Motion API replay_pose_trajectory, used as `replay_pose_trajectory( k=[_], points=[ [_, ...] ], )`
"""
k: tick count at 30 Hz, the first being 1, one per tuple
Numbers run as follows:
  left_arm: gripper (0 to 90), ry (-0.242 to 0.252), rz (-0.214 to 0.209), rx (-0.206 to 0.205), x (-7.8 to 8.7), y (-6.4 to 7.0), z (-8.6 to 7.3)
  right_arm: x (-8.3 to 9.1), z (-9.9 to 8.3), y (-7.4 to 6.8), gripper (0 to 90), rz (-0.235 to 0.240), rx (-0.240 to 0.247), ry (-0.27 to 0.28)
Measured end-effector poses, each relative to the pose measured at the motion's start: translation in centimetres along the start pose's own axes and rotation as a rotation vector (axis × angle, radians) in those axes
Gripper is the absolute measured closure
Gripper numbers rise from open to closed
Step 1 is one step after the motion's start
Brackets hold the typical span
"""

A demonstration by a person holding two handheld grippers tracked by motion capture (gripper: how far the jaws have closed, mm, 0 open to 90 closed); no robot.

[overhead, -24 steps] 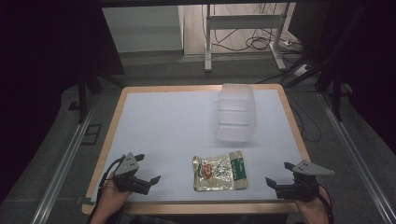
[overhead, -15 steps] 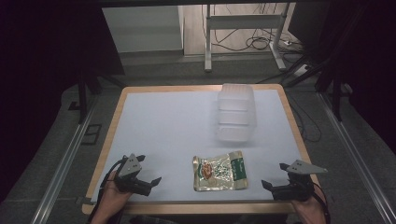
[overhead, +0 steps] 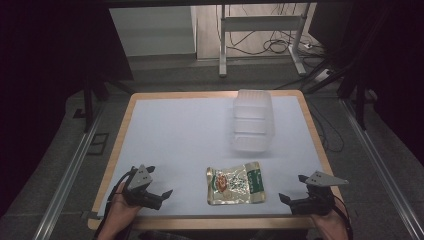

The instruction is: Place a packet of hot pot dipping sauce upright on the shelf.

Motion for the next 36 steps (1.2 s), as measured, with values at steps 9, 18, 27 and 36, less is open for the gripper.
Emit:
replay_pose_trajectory(
  k=[9,18,27,36],
  points=[
    [0.0,-0.005,-0.003,-0.004,-0.1,0.0,0.0,-0.5,0.6,-0.6,1.4,0.007,0.017,0.021],
    [0.0,-0.006,-0.003,-0.011,-0.1,0.1,0.0,-1.1,0.8,-1.0,1.2,0.005,0.043,0.015],
    [0.0,-0.007,-0.004,-0.023,-0.1,0.2,0.0,-1.6,0.8,-1.5,1.8,0.034,0.034,-0.011],
    [0.0,-0.014,-0.009,-0.036,-0.2,0.4,0.0,-2.3,1.0,-2.0,2.5,0.063,0.049,-0.03]
  ],
)
Point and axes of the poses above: each handheld gripper's, and its own axes: x roughly backward along the jaws, z roughly out of its top, y roughly to its right, the point moved 9 cm from there along -x, roughly forward along the jaws, and after that the axes turned 10 degrees about -x, right-handed, at the moved point
